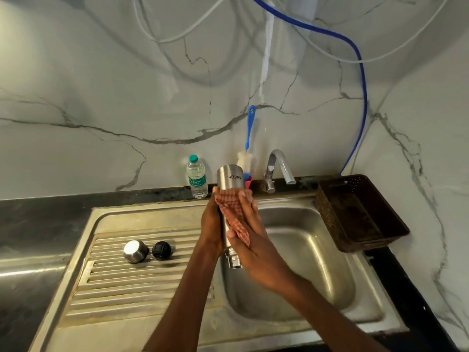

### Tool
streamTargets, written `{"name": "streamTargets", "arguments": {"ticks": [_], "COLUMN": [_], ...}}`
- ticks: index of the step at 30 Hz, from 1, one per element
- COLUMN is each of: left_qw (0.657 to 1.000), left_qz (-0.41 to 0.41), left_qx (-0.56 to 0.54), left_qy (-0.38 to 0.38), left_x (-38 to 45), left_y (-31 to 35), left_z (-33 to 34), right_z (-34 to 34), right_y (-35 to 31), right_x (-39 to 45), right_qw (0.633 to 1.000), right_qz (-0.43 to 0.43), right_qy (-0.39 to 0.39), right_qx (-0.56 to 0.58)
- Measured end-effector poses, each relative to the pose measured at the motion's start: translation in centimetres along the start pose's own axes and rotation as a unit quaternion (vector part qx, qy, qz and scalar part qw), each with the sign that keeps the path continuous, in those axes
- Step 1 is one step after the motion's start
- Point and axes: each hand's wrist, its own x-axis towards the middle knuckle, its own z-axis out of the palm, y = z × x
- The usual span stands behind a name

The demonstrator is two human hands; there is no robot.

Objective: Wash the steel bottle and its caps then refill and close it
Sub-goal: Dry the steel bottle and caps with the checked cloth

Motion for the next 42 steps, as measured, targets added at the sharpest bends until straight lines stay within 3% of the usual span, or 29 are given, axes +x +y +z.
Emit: {"name": "streamTargets", "arguments": {"ticks": [3,5,9,13,18,21,23,27,29,32,35,39,42], "left_qw": [0.999,0.999,0.998,0.999,0.994,0.995,0.994,0.996,0.998,0.998,1.000,0.997,0.996], "left_qz": [-0.006,-0.027,-0.030,-0.028,-0.099,-0.104,-0.086,-0.046,-0.028,-0.036,-0.006,-0.035,-0.044], "left_qx": [0.048,0.032,0.039,0.028,-0.037,0.009,0.064,0.050,0.033,-0.020,0.006,0.066,0.078], "left_qy": [-0.020,-0.027,-0.035,-0.031,0.001,-0.008,-0.033,-0.057,-0.050,-0.050,-0.005,0.036,0.023], "left_x": [-0.6,-0.1,0.4,-0.3,0.6,-0.2,-1.3,-1.6,-1.4,-0.6,1.0,1.8,1.0], "left_y": [-1.3,-1.6,-0.8,-1.0,-1.5,-2.4,-2.4,-1.3,-1.2,-0.7,-0.2,-1.3,-1.7], "left_z": [1.1,1.2,1.9,2.4,0.8,0.8,1.7,3.1,3.3,3.2,1.9,0.6,1.1], "right_z": [-1.3,-2.7,-2.9,-1.4,-0.6,-0.7,-1.4,-3.8,-3.8,-3.2,-1.8,-0.5,-0.1], "right_y": [0.5,1.5,2.6,1.7,0.5,0.6,0.8,1.6,1.7,1.4,0.9,1.1,2.4], "right_x": [4.4,7.1,7.6,3.5,-3.8,-2.0,1.0,6.7,7.8,6.5,2.6,-1.6,-1.2], "right_qw": [0.992,0.987,0.980,0.987,0.995,0.998,0.993,0.981,0.983,0.980,0.980,0.999,0.993], "right_qz": [0.006,0.054,0.079,0.090,0.032,0.037,0.027,0.071,0.070,0.087,0.073,0.017,-0.007], "right_qy": [0.094,0.149,0.169,0.123,0.011,0.041,0.106,0.182,0.171,0.120,0.073,0.027,0.068], "right_qx": [-0.079,-0.021,0.075,0.057,0.093,0.020,-0.034,0.001,0.017,0.129,0.172,0.032,-0.097]}}
